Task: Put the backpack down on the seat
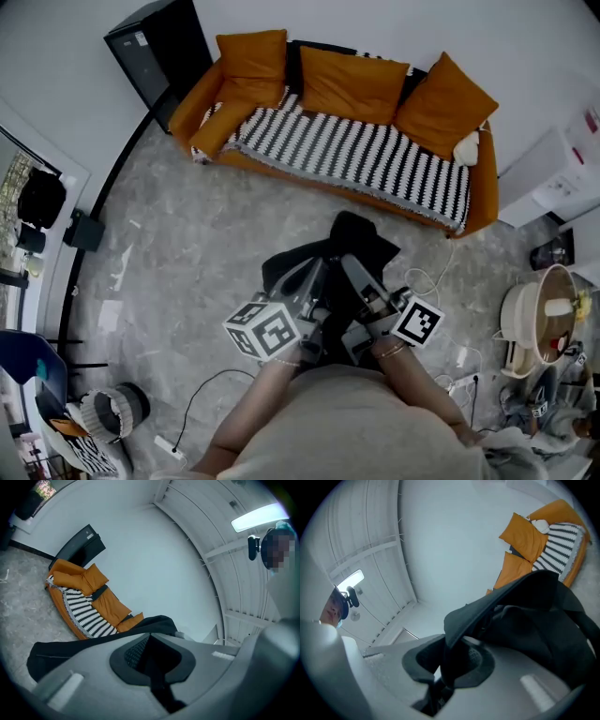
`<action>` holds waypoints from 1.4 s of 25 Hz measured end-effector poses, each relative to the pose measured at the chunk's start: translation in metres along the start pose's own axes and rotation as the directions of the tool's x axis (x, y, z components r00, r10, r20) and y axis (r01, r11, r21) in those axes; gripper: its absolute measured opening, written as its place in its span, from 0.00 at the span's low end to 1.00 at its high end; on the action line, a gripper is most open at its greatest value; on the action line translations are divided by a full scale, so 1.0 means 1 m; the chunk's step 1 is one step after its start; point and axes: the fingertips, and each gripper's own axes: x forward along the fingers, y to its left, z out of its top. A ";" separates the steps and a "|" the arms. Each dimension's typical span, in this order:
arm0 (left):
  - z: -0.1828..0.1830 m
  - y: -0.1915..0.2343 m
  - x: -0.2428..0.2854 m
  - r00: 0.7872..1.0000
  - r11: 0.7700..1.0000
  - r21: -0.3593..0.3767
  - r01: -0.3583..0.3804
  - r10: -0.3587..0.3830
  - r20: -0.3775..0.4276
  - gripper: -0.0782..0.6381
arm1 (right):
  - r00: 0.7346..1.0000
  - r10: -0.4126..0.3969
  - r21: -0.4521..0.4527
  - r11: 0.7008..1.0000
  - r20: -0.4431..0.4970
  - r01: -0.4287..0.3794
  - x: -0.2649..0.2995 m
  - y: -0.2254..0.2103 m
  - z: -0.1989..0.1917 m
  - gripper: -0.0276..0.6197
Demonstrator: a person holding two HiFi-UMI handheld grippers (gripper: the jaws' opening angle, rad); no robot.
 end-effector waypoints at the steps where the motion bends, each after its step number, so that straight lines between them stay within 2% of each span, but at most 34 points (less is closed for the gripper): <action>1: 0.004 0.006 0.006 1.000 1.000 -0.004 -0.012 0.012 0.000 0.12 | 1.000 0.000 0.011 1.000 -0.002 0.000 0.006 -0.006 0.004 0.12; 7: 0.031 0.038 0.052 0.999 0.999 -0.015 -0.052 0.052 0.011 0.12 | 1.000 0.014 0.039 0.999 -0.026 -0.013 0.055 -0.036 0.039 0.12; 20: 0.119 0.064 0.208 0.998 0.997 0.047 -0.054 0.053 0.038 0.12 | 0.995 0.091 -0.001 0.996 -0.045 -0.091 0.164 -0.078 0.177 0.12; 25: 0.136 0.074 0.256 0.997 0.998 0.024 -0.062 0.061 0.050 0.12 | 0.996 0.075 -0.016 0.997 -0.053 -0.076 0.185 -0.100 0.223 0.12; 35: 0.151 0.077 0.293 1.000 1.000 0.002 -0.023 0.023 0.021 0.12 | 0.999 0.035 0.016 0.999 0.013 -0.036 0.196 -0.122 0.256 0.12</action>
